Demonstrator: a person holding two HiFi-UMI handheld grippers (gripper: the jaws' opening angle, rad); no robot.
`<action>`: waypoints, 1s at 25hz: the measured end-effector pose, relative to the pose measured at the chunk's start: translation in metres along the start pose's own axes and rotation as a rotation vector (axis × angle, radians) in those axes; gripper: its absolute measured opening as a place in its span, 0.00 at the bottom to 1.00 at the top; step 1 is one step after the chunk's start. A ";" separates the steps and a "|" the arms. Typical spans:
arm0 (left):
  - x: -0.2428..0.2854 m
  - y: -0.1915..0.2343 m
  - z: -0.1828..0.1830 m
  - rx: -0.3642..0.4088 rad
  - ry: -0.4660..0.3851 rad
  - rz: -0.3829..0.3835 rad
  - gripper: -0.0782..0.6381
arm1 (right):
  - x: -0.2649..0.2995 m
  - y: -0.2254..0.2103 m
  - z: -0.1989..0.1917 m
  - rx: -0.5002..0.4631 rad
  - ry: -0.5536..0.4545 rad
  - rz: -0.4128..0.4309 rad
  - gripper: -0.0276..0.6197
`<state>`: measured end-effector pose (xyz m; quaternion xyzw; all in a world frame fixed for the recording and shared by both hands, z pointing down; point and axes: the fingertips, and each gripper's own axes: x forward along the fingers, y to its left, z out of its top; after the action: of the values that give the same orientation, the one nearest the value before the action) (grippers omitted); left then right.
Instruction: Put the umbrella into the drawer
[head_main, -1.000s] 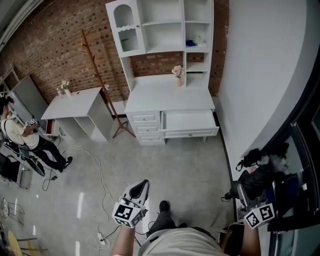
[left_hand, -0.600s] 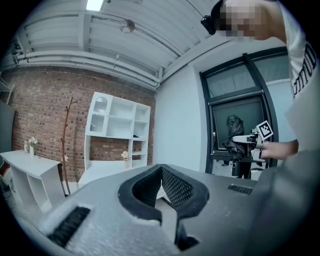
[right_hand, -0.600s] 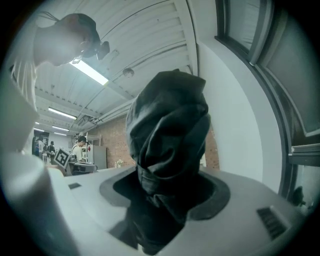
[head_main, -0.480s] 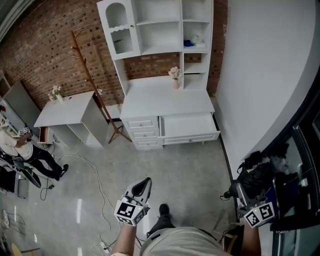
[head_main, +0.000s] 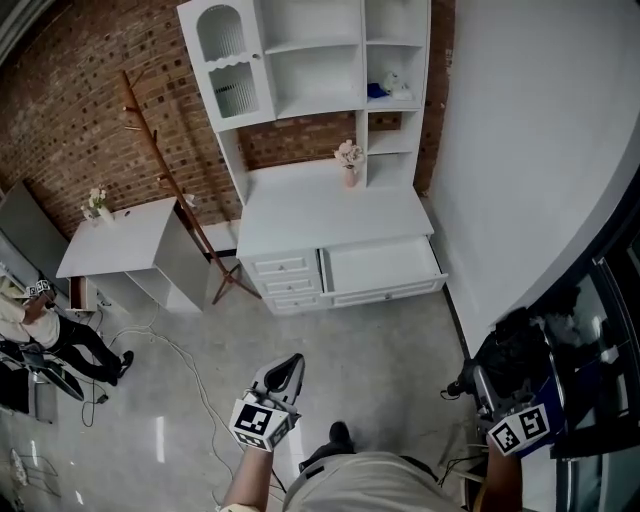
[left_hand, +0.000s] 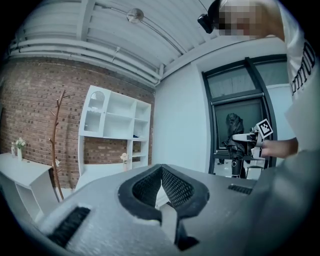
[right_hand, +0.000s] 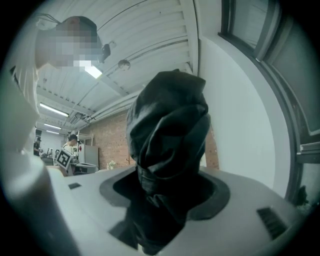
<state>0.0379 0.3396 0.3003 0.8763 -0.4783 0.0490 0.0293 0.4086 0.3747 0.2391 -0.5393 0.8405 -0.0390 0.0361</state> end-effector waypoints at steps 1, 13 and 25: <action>0.003 0.009 0.001 0.000 -0.001 -0.006 0.14 | 0.008 0.003 0.001 0.000 -0.001 -0.006 0.46; 0.033 0.094 0.002 -0.002 -0.004 -0.053 0.14 | 0.082 0.034 -0.001 0.001 0.005 -0.047 0.46; 0.051 0.126 -0.005 -0.019 0.007 -0.047 0.14 | 0.125 0.036 -0.012 0.011 0.035 -0.026 0.46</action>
<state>-0.0408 0.2293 0.3112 0.8868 -0.4580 0.0469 0.0404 0.3227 0.2760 0.2445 -0.5490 0.8338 -0.0534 0.0238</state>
